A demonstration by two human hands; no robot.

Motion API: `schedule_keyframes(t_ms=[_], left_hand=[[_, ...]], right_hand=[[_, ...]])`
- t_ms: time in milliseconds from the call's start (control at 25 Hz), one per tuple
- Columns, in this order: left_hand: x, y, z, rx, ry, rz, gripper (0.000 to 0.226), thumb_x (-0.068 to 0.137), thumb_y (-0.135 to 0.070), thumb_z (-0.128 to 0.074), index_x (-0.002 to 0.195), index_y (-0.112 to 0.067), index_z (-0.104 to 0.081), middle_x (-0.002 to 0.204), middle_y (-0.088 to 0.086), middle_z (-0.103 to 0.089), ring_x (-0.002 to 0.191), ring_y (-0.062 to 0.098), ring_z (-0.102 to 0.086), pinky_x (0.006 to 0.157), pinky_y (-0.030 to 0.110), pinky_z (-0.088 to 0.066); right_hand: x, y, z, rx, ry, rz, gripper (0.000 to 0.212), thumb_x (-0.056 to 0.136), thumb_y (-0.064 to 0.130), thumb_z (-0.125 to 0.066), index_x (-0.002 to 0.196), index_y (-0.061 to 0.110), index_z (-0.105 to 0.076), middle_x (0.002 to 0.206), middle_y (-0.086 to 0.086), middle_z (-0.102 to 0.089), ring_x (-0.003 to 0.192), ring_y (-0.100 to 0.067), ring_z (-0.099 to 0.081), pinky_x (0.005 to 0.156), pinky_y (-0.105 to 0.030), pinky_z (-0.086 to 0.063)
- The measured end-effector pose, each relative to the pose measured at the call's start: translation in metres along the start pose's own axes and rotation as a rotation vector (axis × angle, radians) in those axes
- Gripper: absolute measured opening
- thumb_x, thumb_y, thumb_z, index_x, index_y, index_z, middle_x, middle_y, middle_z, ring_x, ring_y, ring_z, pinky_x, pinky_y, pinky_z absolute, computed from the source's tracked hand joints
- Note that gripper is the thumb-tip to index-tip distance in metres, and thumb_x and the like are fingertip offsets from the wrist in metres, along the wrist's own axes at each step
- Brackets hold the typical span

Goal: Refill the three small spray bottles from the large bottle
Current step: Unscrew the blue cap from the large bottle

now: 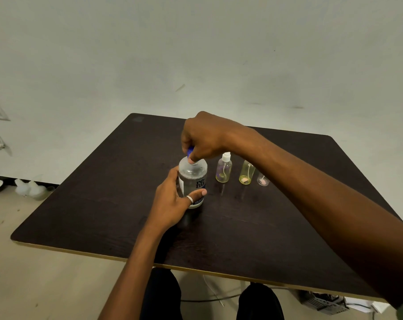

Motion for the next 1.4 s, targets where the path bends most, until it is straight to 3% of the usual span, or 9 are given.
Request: schedule_keyframes(t_ms=[200,360,480,560,720,800,960,1200,1400], left_hand=[[0.0,-0.001,0.0,0.016,0.006,0.001,0.08,0.073,-0.05,-0.082,0.139,-0.042,-0.038,0.122,-0.026,-0.056,0.118,0.0,-0.055,0.1,0.028,-0.047],[0.0,-0.003,0.0,0.007,0.001,0.0,0.076,0.074,-0.045,-0.083,0.137,-0.042,-0.04,0.123,-0.026,-0.056,0.115,-0.004,-0.055,0.099,0.023,-0.046],[0.0,-0.004,0.0,0.007,0.004,0.007,0.078,0.075,-0.041,-0.083,0.14,-0.038,-0.039,0.123,-0.026,-0.053,0.112,-0.006,-0.052,0.093,0.014,-0.04],[-0.001,-0.005,0.0,0.009,0.001,0.001,0.077,0.075,-0.04,-0.083,0.139,-0.038,-0.039,0.12,-0.028,-0.054,0.109,-0.01,-0.053,0.09,0.012,-0.039],[-0.001,-0.003,0.0,0.018,-0.015,0.003,0.074,0.074,-0.043,-0.084,0.135,-0.04,-0.043,0.119,-0.025,-0.06,0.109,-0.011,-0.056,0.089,0.012,-0.043],[0.0,-0.003,0.001,0.02,-0.022,0.008,0.072,0.073,-0.043,-0.084,0.132,-0.042,-0.043,0.116,-0.025,-0.061,0.108,-0.012,-0.057,0.088,0.013,-0.045],[0.0,-0.001,0.001,0.011,-0.016,0.017,0.076,0.073,-0.042,-0.084,0.136,-0.04,-0.042,0.114,-0.027,-0.06,0.107,-0.011,-0.057,0.088,0.014,-0.045],[0.0,-0.001,0.0,0.015,-0.006,0.001,0.079,0.073,-0.046,-0.083,0.139,-0.037,-0.041,0.122,-0.02,-0.061,0.114,0.0,-0.059,0.094,0.022,-0.048],[0.0,-0.001,0.0,0.016,0.009,0.002,0.078,0.074,-0.047,-0.082,0.138,-0.04,-0.039,0.121,-0.024,-0.058,0.114,-0.002,-0.056,0.094,0.021,-0.045]], right_hand=[[-0.001,0.001,-0.001,0.046,0.032,0.06,0.027,0.079,0.017,-0.078,0.106,0.017,-0.075,0.107,0.005,-0.07,0.097,-0.013,-0.064,0.089,-0.03,-0.053],[-0.005,-0.007,0.006,0.087,0.019,-0.02,0.039,0.084,0.044,-0.071,0.114,0.02,-0.071,0.101,0.01,-0.065,0.095,-0.013,-0.061,0.085,-0.028,-0.05],[-0.002,-0.012,0.005,0.033,-0.054,-0.116,0.05,0.089,0.06,-0.055,0.08,0.014,-0.072,0.075,0.0,-0.068,0.074,-0.016,-0.062,0.064,-0.025,-0.044],[-0.001,-0.009,0.001,0.022,-0.058,-0.169,0.056,0.091,0.059,-0.053,0.058,0.014,-0.059,0.056,0.0,-0.059,0.059,-0.015,-0.059,0.059,-0.025,-0.041],[0.002,-0.003,-0.003,0.026,-0.068,-0.177,0.049,0.089,0.043,-0.063,0.051,0.015,-0.049,0.047,0.002,-0.055,0.053,-0.017,-0.062,0.054,-0.025,-0.04],[0.004,0.0,-0.004,-0.011,-0.06,-0.133,0.044,0.086,0.038,-0.067,0.053,0.016,-0.048,0.051,0.001,-0.056,0.055,-0.017,-0.061,0.052,-0.025,-0.038],[0.006,-0.001,-0.006,-0.03,-0.02,-0.018,0.024,0.082,0.035,-0.073,0.08,0.011,-0.073,0.078,-0.001,-0.071,0.072,-0.015,-0.064,0.061,-0.026,-0.047],[0.006,-0.003,-0.004,0.038,0.011,0.075,0.02,0.079,0.023,-0.077,0.098,0.017,-0.076,0.097,0.005,-0.072,0.086,-0.011,-0.064,0.08,-0.027,-0.053],[0.006,-0.006,-0.001,0.103,0.073,0.082,0.025,0.079,0.018,-0.079,0.103,0.017,-0.075,0.098,0.007,-0.07,0.086,-0.007,-0.062,0.071,-0.013,-0.045]])
Point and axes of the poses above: each hand's wrist, its own x-axis towards the middle knuckle, its own z-axis out of the back of the hand, y = z × x, the point moved 5 cm from there along x, towards the middle knuckle
